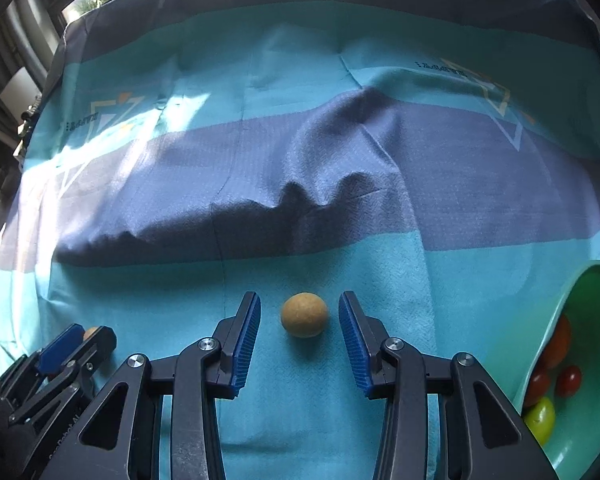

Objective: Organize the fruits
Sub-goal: 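Grasp a tan ball with the left gripper while the right gripper grasps another tan ball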

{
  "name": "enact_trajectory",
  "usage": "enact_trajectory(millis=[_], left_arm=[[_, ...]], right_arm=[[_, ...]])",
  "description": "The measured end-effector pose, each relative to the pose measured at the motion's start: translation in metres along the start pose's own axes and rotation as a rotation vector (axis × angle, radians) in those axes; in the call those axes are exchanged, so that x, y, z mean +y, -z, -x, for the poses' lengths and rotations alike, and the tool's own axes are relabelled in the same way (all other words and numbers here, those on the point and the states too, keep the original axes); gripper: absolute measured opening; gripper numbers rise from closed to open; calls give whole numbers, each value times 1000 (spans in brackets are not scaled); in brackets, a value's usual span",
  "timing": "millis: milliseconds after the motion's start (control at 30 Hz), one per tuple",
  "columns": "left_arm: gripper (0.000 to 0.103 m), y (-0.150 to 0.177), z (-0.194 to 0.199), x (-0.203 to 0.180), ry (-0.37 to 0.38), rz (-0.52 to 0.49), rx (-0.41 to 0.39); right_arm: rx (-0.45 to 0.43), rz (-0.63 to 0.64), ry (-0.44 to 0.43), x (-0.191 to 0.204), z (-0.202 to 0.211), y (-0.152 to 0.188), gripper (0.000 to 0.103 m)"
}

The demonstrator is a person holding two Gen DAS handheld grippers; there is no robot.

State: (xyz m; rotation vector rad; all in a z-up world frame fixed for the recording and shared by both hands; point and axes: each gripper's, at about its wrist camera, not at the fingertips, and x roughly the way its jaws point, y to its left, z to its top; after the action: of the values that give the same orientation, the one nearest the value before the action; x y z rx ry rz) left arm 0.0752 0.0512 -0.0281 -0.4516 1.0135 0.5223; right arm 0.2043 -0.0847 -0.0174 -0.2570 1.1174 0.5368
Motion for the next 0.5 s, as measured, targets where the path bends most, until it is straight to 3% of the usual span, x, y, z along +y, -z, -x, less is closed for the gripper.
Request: enact_trajectory(millis=[300,500], left_arm=[[26,-1,-9,1,-50,-6,-19],[26,-2,-8,8,-5,39,-18]], right_arm=[[13,28,26,6,-15,0,31],[5,23,11,5,-13,1,29]])
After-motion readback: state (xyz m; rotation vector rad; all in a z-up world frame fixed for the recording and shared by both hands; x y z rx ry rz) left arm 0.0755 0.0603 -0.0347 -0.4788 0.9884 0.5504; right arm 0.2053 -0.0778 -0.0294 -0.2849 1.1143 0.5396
